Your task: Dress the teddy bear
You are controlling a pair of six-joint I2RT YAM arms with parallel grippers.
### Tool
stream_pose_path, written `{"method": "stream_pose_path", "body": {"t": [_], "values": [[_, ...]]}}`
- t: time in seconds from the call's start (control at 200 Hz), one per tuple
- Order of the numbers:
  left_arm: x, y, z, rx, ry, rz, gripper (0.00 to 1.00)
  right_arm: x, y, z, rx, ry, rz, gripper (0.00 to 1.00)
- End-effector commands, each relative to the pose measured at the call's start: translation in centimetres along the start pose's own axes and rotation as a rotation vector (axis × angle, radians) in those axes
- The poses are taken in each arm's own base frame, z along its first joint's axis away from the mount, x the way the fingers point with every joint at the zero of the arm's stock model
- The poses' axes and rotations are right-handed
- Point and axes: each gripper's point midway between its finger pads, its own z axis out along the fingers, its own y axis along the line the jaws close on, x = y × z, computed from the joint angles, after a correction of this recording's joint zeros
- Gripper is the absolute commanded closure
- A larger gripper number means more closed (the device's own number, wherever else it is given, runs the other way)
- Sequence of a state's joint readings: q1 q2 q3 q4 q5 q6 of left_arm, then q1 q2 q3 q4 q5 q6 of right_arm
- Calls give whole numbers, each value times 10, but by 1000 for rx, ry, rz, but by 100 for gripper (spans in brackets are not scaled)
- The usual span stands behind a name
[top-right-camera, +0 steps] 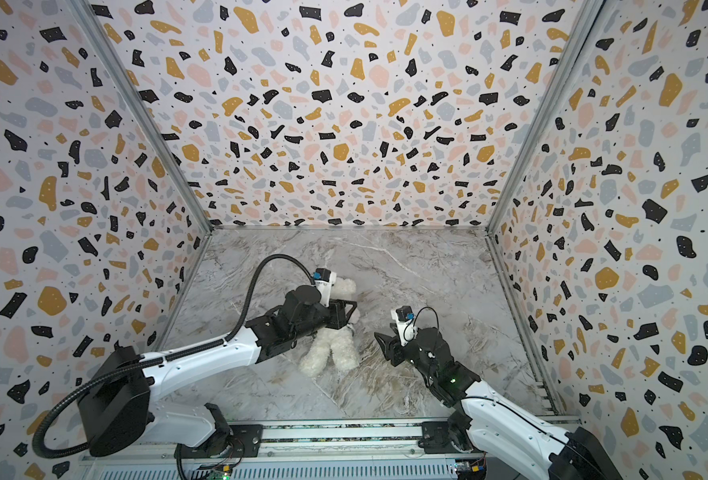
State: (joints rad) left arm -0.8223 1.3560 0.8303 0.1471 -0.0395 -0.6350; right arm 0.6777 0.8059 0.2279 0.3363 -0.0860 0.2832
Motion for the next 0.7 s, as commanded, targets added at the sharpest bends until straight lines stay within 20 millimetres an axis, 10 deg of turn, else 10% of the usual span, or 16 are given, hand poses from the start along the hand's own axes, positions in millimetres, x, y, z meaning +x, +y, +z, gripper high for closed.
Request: {"method": "stream_pose_path", "body": {"t": [0.0, 0.285, 0.696], "values": [[9, 34, -6, -107, 23, 33, 52, -6, 1, 1, -6, -11, 7, 41], [34, 61, 1, -179, 94, 34, 59, -12, 2, 0, -9, -24, 5, 40], [82, 25, 39, -96, 179, 41, 60, -11, 2, 0, -8, -30, 6, 40]]}}
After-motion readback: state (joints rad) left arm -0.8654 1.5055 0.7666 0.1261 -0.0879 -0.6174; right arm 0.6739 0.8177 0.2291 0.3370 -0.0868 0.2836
